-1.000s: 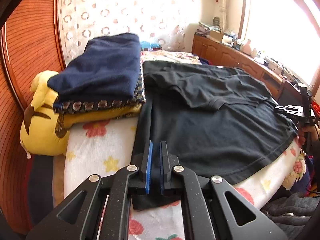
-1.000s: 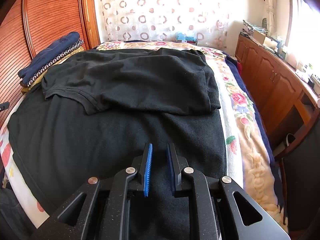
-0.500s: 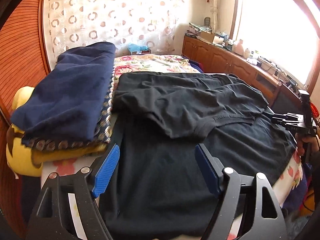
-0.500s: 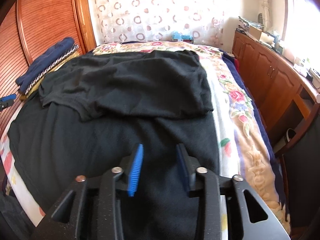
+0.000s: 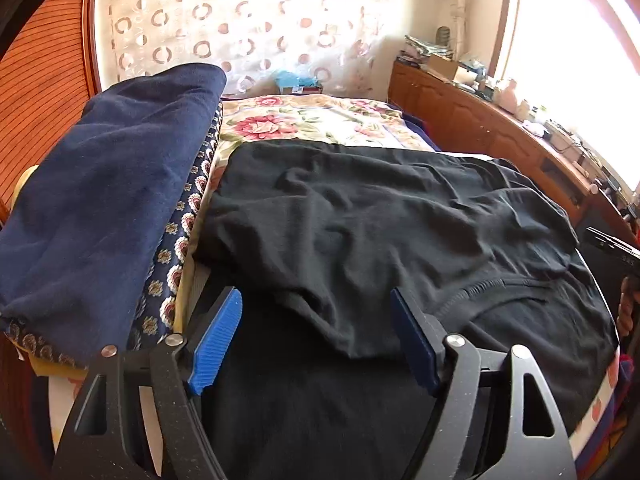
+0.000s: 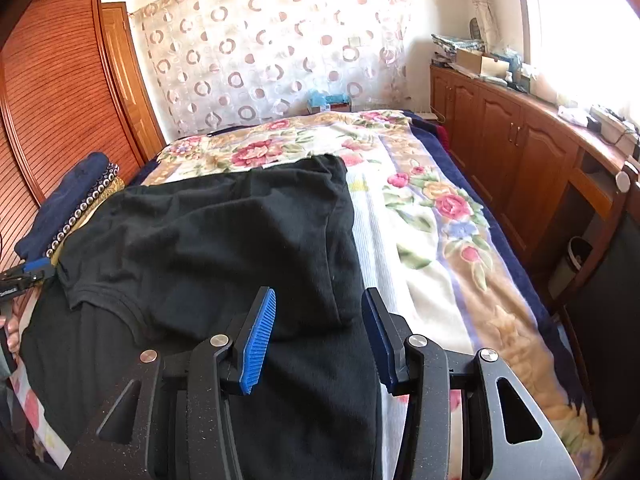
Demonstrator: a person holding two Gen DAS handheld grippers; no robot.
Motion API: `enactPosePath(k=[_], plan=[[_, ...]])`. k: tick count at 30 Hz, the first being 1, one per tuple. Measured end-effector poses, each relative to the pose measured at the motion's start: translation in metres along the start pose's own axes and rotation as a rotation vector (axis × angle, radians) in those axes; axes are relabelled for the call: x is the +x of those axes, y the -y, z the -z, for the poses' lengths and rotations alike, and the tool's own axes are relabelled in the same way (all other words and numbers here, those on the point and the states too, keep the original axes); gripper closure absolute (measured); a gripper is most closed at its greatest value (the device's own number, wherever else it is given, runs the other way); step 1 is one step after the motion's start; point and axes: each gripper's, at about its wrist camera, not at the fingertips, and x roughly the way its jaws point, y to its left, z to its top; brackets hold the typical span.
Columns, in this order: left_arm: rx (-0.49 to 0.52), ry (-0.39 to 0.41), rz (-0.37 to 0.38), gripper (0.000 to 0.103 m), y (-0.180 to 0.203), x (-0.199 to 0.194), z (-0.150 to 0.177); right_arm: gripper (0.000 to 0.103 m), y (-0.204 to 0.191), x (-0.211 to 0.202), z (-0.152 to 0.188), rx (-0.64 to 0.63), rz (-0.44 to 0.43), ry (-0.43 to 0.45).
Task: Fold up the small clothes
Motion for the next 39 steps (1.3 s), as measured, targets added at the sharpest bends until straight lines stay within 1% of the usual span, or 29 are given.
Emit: enactPosePath(k=[2, 4, 6, 10, 11, 12, 14, 16, 18, 19, 20, 21, 22, 23, 25, 26, 29, 34, 39], plan=[[-0.018, -0.013, -0.009, 0.029, -0.004, 0.008, -0.002, 0.056, 0.001, 0.003, -0.001, -0.002, 0.016, 0.011], [-0.036, -0.022, -0.018, 0.030, -0.007, 0.014, -0.003, 0.056, 0.002, 0.008, -0.002, 0.005, 0.004, -0.002], [-0.046, -0.029, -0.028, 0.030, -0.009, 0.019, -0.002, 0.056, 0.001, 0.014, -0.002, 0.005, 0.010, -0.014], [-0.045, -0.033, -0.041, 0.030, -0.010, 0.024, -0.001, 0.056, -0.001, 0.025, -0.002, -0.011, 0.013, -0.065], [-0.040, -0.032, -0.046, 0.032, -0.010, 0.025, -0.001, 0.056, -0.002, 0.028, -0.001, -0.018, 0.024, -0.081], [-0.034, -0.030, -0.051, 0.035, -0.009, 0.026, 0.000, 0.056, -0.002, 0.031, -0.001, -0.022, 0.035, -0.095], [-0.026, -0.027, -0.056, 0.049, -0.009, 0.029, -0.002, 0.056, 0.000, 0.036, -0.004, -0.023, 0.042, -0.120], [-0.028, -0.028, -0.058, 0.056, -0.010, 0.029, -0.003, 0.056, 0.000, 0.038, -0.007, -0.020, 0.040, -0.132], [-0.026, -0.027, -0.060, 0.059, -0.012, 0.030, -0.004, 0.056, -0.003, 0.040, -0.010, -0.033, 0.039, -0.143], [-0.025, -0.028, -0.063, 0.066, -0.012, 0.030, -0.005, 0.056, -0.005, 0.041, -0.012, -0.046, 0.042, -0.143], [-0.023, -0.028, -0.064, 0.076, -0.012, 0.031, -0.006, 0.057, -0.007, 0.043, -0.015, -0.062, 0.044, -0.141], [-0.023, -0.030, -0.066, 0.080, -0.013, 0.031, -0.007, 0.060, -0.010, 0.043, -0.015, -0.079, 0.045, -0.137], [-0.017, -0.029, -0.064, 0.090, -0.013, 0.030, -0.007, 0.069, -0.009, 0.041, -0.014, -0.097, 0.043, -0.129], [-0.011, -0.023, -0.061, 0.093, -0.012, 0.029, -0.008, 0.078, -0.012, 0.038, -0.015, -0.116, 0.045, -0.118], [0.005, -0.009, -0.061, 0.094, -0.008, 0.024, -0.009, 0.093, -0.015, 0.034, -0.016, -0.147, 0.035, -0.095], [0.015, 0.010, -0.062, 0.095, -0.006, 0.019, -0.009, 0.095, -0.017, 0.032, -0.018, -0.160, 0.033, -0.084], [0.027, 0.058, -0.049, 0.095, -0.002, 0.003, -0.013, 0.096, -0.021, 0.022, -0.023, -0.186, 0.022, -0.036], [0.030, 0.109, -0.041, 0.097, -0.002, -0.016, -0.022, 0.097, -0.020, 0.000, -0.030, -0.170, -0.007, 0.041], [0.038, 0.160, -0.017, 0.097, -0.002, -0.042, -0.021, 0.097, -0.012, -0.027, -0.032, -0.156, -0.038, 0.116]])
